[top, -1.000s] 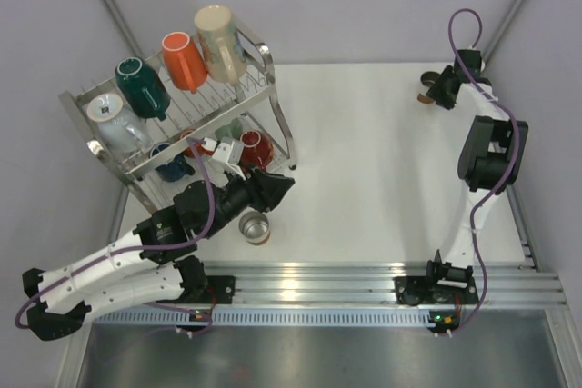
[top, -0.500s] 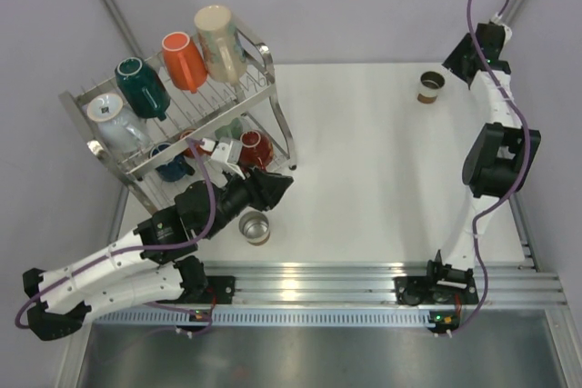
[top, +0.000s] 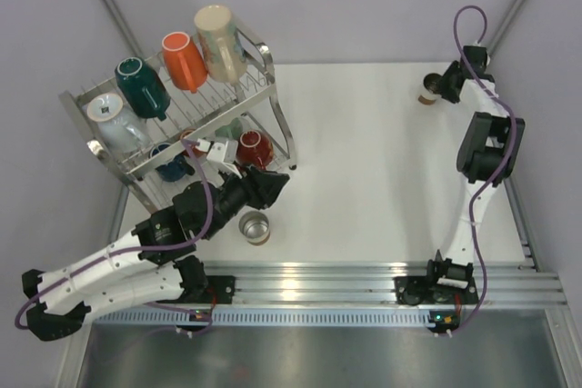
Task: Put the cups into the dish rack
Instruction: Grab a cup with the right arm, then pass the cup from the right arm to the left
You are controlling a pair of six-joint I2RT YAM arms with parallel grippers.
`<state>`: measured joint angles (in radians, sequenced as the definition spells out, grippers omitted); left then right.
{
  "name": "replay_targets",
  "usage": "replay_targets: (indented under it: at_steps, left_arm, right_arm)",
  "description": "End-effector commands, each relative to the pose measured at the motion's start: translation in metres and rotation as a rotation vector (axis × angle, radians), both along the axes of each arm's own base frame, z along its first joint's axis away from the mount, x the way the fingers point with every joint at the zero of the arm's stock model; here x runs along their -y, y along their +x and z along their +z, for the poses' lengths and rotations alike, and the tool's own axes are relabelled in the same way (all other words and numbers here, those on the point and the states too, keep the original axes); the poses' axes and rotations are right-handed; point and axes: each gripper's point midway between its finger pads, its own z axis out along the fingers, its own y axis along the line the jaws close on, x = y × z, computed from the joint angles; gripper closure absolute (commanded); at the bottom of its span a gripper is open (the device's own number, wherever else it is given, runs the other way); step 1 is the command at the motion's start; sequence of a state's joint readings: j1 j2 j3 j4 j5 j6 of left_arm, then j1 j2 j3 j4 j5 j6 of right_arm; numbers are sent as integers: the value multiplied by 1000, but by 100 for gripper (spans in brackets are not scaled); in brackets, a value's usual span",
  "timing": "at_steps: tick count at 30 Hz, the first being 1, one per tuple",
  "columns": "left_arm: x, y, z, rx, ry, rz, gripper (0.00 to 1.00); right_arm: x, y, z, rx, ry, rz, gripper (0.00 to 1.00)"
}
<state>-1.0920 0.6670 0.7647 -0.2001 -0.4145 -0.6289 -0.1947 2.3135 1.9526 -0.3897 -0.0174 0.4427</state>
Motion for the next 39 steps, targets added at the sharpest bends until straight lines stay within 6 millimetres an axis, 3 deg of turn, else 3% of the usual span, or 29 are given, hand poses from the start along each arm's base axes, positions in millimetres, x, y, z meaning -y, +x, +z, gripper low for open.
replay_targets:
  at_steps: [1, 2, 3, 5, 6, 7, 9, 10, 11, 12, 13, 14, 15, 17, 18, 19, 23, 28, 29, 31, 32, 34, 35, 39]
  left_arm:
    - [-6, 2, 9, 21, -20, 26, 56]
    - [-5, 2, 10, 22, -21, 26, 55]
    - [-5, 2, 9, 22, -19, 23, 55]
    - [-4, 1, 13, 23, -26, 17, 56]
    - [-4, 1, 15, 20, -34, 16, 55]
    - [-3, 1, 15, 18, -36, 15, 54]
    - [-1, 2, 21, 19, -44, 14, 53]
    - [0, 2, 26, 20, -49, 14, 52]
    - [1, 2, 29, 21, -57, 11, 52]
    - [2, 1, 32, 20, -65, 7, 51]
    - [2, 1, 35, 22, -71, 4, 50]
    - [5, 0, 40, 25, -77, -6, 50]
    - [6, 0, 42, 27, -79, -12, 50]
    - [9, 0, 49, 31, -92, -18, 49]
    - [10, 0, 52, 35, -98, -21, 48]
    - [12, 0, 54, 40, -104, -26, 48]
    - [22, -3, 76, 93, -180, -73, 41]
    - [31, 0, 87, 159, -177, -93, 38]
    - [33, 1, 87, 166, -169, -96, 37]
    - [39, 1, 87, 193, -152, -116, 36]
    - [42, 1, 86, 200, -147, -126, 36]
    - [51, -1, 86, 227, -137, -164, 35]
    - [55, -3, 86, 245, -129, -183, 35]
    - [77, -16, 90, 301, -142, -312, 30]
  right_arm:
    - [1, 8, 11, 46, 26, 14, 67]
    - [1, 6, 10, 43, 33, 13, 73]
    - [-2, 5, 12, 48, 43, 22, 86]
    - [-9, 4, 28, 84, 77, 36, 97]
    - [-17, 2, 55, 132, 106, 69, 100]
    - [-26, -3, 60, 140, 135, 89, 100]
    - [-48, -8, 92, 226, 222, 157, 100]
    - [-60, -24, 109, 257, 253, 185, 100]
    - [-76, -30, 129, 319, 309, 240, 100]
    - [-86, -43, 162, 396, 324, 274, 100]
    - [-96, -62, 143, 366, 372, 289, 100]
    - [-110, -70, 160, 430, 424, 342, 100]
    - [-121, -95, 157, 426, 463, 357, 100]
    - [-141, -122, 167, 453, 565, 422, 100]
    - [-148, -136, 195, 544, 566, 467, 100]
    - [-156, -153, 180, 528, 614, 476, 100]
    - [-192, -211, 207, 590, 775, 587, 100]
    - [-243, -279, 233, 628, 886, 775, 100]
    - [-255, -296, 247, 655, 934, 837, 100]
    - [-265, -318, 250, 665, 994, 883, 100]
    - [-277, -339, 264, 688, 1060, 953, 100]
    - [-283, -358, 265, 696, 1132, 987, 100]
    - [-289, -375, 277, 725, 1185, 1039, 100]
    - [-309, -404, 277, 692, 1301, 1116, 100]
